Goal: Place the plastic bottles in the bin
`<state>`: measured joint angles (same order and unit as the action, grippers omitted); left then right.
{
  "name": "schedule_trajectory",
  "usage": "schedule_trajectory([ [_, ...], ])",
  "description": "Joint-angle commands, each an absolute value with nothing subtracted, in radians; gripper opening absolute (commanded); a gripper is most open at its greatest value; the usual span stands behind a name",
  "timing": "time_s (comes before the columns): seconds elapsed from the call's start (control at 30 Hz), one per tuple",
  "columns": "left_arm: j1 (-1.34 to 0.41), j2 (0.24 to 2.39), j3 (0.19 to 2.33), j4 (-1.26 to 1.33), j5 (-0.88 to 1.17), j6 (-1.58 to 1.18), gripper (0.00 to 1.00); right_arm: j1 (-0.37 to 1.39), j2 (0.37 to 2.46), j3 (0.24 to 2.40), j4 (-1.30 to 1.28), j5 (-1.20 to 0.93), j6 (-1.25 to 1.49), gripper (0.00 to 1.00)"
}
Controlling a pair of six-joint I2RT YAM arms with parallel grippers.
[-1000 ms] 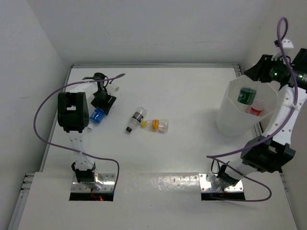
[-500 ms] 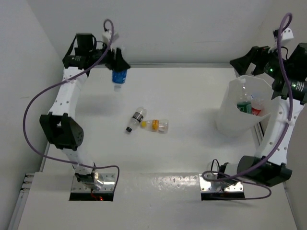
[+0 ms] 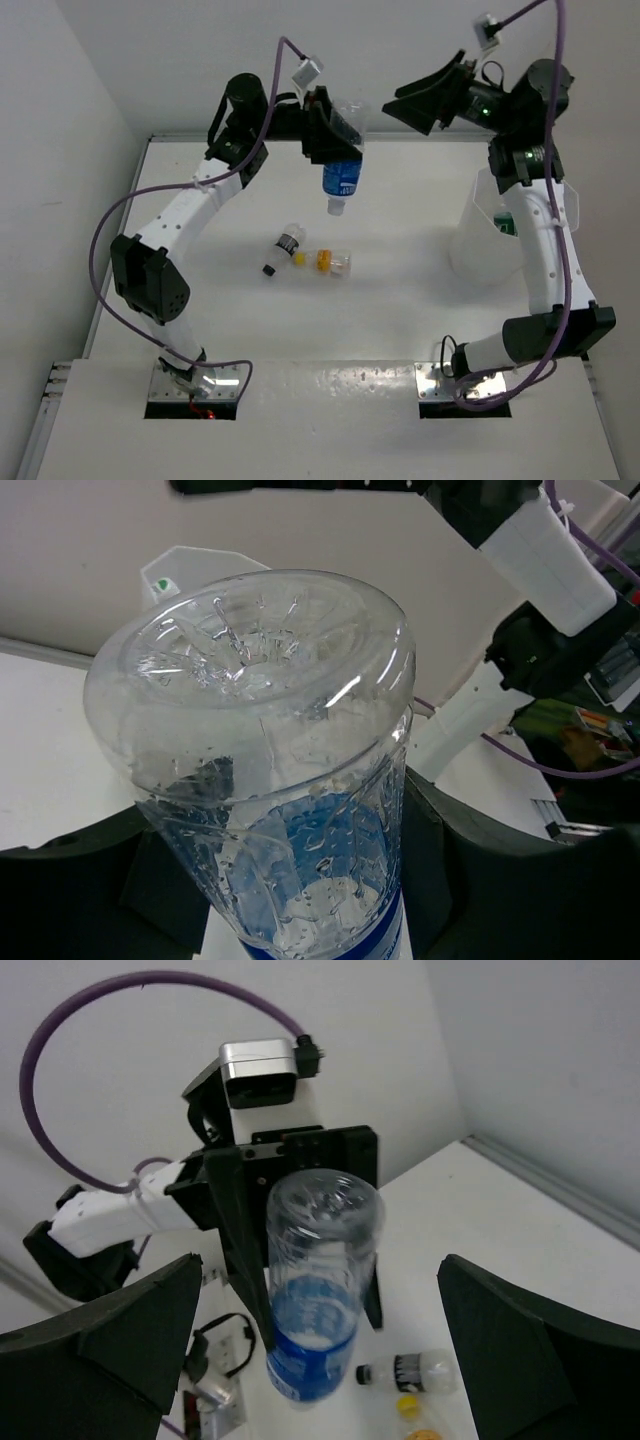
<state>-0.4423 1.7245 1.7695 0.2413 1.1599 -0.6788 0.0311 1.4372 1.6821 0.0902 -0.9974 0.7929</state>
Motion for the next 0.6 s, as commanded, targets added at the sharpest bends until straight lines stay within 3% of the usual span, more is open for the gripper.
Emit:
schedule_trajectory([
  [0.0, -0.485, 1.697, 1.792, 0.345, 1.197, -0.716, 0.38, 0.128, 1.439, 1.74, -0.02, -0.959, 0.697, 1.0],
  [0.27, -0.529, 1.697, 1.812, 0.295, 1.187, -0.684, 0.39, 0.205, 1.448, 1.689, -0.087, -0.911, 0.615, 1.0],
  [0.37, -0.529, 1.706, 1.812, 0.276, 1.187, -0.666, 0.39, 0.228, 1.45, 1.678, -0.087, -0.913, 0.609, 0.9],
  [0.4, -0.529, 1.706, 1.812, 0.276, 1.178, -0.666, 0.39, 0.236, 1.45, 1.677, -0.09, -0.919, 0.604, 0.81],
  [0.43, -0.529, 1.715, 1.812, 0.276, 1.178, -0.666, 0.39, 0.242, 1.447, 1.677, -0.092, -0.92, 0.597, 0.77],
  [0.57, -0.529, 1.715, 1.812, 0.276, 1.167, -0.666, 0.42, 0.267, 1.44, 1.657, -0.127, -0.927, 0.563, 0.71],
])
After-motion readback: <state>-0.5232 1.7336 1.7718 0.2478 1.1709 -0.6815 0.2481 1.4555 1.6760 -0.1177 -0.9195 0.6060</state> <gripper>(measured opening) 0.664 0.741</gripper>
